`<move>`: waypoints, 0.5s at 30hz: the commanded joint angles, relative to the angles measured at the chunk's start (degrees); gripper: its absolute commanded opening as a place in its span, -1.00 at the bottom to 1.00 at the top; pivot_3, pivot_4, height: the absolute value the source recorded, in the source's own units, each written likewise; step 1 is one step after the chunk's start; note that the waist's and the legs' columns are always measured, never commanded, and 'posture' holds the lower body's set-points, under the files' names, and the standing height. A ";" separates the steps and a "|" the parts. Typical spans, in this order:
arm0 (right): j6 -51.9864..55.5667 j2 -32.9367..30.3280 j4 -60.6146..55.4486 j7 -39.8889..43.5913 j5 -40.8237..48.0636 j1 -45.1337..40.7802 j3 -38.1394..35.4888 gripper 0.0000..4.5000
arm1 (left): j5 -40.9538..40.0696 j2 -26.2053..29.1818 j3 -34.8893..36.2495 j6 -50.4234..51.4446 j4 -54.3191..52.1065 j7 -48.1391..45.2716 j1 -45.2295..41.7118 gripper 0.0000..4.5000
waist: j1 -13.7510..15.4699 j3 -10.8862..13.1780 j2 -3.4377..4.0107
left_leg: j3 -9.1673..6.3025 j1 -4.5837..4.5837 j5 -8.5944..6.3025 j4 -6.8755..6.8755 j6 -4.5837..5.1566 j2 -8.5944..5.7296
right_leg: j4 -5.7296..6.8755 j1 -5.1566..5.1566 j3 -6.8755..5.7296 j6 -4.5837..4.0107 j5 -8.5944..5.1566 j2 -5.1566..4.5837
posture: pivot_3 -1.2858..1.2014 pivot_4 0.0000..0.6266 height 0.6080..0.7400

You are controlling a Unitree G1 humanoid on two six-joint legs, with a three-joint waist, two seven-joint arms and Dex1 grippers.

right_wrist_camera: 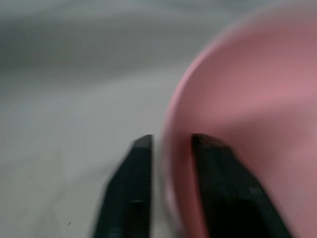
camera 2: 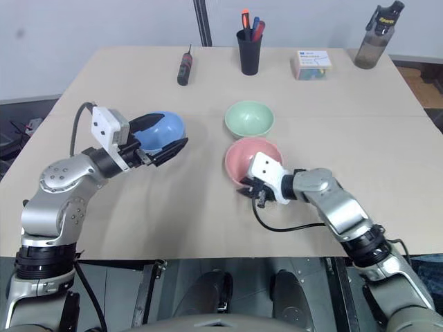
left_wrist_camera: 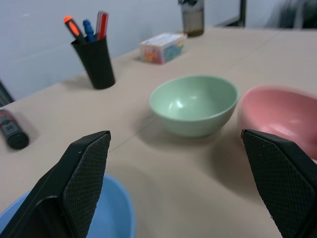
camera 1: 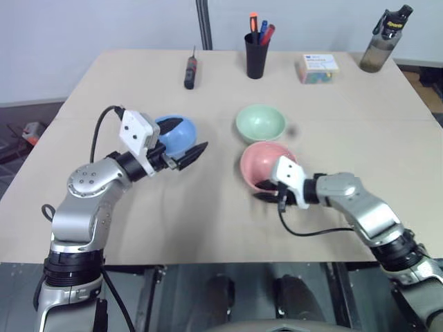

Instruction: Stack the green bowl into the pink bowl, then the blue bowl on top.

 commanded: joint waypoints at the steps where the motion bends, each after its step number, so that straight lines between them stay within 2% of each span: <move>1: 3.09 -1.48 -5.23 1.02 3.00 -2.09 -5.11 0.35 | -3.46 0.52 1.10 0.00 -3.27 -2.87 0.27 0.99 | 0.01 0.00 0.00 | 0.00 0.00 0.00 0.00 0.00 0.00 | 0.00 0.00 0.00 0.00 0.00 0.00 | 0.03 -0.52 1.00; 3: 3.34 -1.57 -7.53 0.98 5.55 -3.05 -9.15 0.55 | -6.97 0.37 2.14 0.08 -3.76 -5.94 0.77 0.99 | 0.06 0.01 0.01 | -0.03 -0.02 0.00 0.00 0.00 -0.01 | -0.02 0.01 -0.04 0.00 0.00 -0.02 | 0.03 -0.52 1.00; 5: 3.44 -2.29 -8.97 1.42 8.21 -4.61 -13.45 0.90 | -7.61 0.71 2.36 -0.21 -3.98 -6.88 1.55 0.99 | -0.01 0.03 0.03 | -0.03 -0.07 0.00 0.00 0.00 0.01 | -0.02 -0.03 -0.03 0.00 0.00 -0.03 | 0.03 -0.52 1.00; 6: 3.51 -3.42 -9.03 2.06 9.07 -5.35 -15.06 0.97 | -7.10 0.99 2.08 -0.42 -4.12 -6.94 1.94 0.99 | -0.04 0.03 0.03 | -0.03 -0.07 -0.01 0.00 0.00 0.01 | -0.02 -0.04 -0.01 0.00 0.00 -0.04 | 0.03 -0.52 1.00; 11: -0.61 -7.87 -8.45 4.57 11.20 -4.47 -21.28 0.97 | -0.13 1.38 -1.16 -1.39 -3.88 -2.99 0.31 0.99 | 0.28 0.01 0.01 | -0.07 -0.04 -0.01 -0.02 0.01 0.00 | -0.05 0.03 -0.09 0.00 0.00 -0.03 | 0.03 -0.52 1.00; 15: -1.52 -10.65 -10.59 4.59 12.66 -0.60 -25.59 0.97 | 6.58 4.19 -6.31 -3.68 1.21 -5.03 -5.13 0.99 | 0.31 0.02 0.00 | -0.03 -0.06 -0.01 -0.02 0.02 -0.03 | -0.05 0.03 -0.05 0.00 0.00 -0.03 | 0.03 -0.52 1.00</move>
